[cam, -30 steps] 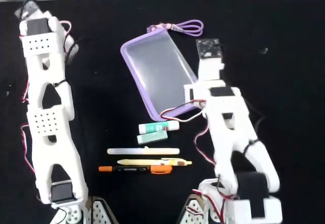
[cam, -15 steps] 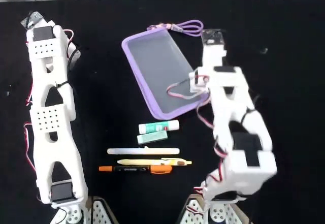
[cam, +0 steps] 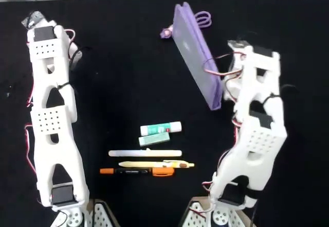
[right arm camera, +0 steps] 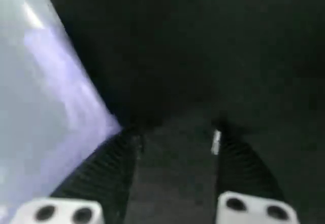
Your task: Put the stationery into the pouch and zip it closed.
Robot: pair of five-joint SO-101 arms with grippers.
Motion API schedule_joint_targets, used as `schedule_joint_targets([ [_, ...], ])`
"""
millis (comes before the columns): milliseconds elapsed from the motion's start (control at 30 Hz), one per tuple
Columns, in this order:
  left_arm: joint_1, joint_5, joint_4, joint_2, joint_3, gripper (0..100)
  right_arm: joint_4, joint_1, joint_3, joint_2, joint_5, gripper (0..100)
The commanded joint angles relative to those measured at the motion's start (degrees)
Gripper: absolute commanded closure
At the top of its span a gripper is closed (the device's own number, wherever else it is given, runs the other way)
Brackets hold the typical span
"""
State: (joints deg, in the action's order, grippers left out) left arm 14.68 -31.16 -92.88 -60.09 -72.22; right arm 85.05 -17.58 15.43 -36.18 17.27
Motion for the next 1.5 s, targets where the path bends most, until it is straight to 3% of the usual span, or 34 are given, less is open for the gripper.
schedule_joint_targets([
  [0, -4.62, 0.88, 1.93, 0.88, -2.59, 97, 5.36, -4.48, 8.4, 0.4, 0.88, 77.0],
  [333, -8.31, 1.05, 5.36, -4.66, -3.12, 97, 16.18, -7.82, 38.11, 0.75, 0.26, 77.0],
  [600, -7.87, 1.05, 5.98, -5.36, -3.12, 97, 15.38, 1.93, 45.49, 2.42, 0.0, 77.0],
  [867, -7.87, 1.05, 5.98, -5.89, -3.12, 97, 1.93, 3.16, 44.7, -8.66, -9.67, 77.0],
  [1033, -7.87, 1.05, 5.98, -5.89, -3.12, 97, -15.38, 2.29, 48.31, -17.54, -15.56, 77.0],
  [1167, -7.87, 1.05, 5.98, -5.89, -3.12, 97, -21.01, 4.4, 52.79, -24.13, -16.26, 77.0],
  [1300, -7.87, 1.05, 5.98, -6.24, -3.12, 97, -19.08, 5.8, 55.25, -30.55, -16.26, 77.0],
  [1467, -7.87, 1.05, 6.07, -6.33, -3.12, 97, -6.95, 5.63, 58.51, -34.07, -12.31, 77.0],
])
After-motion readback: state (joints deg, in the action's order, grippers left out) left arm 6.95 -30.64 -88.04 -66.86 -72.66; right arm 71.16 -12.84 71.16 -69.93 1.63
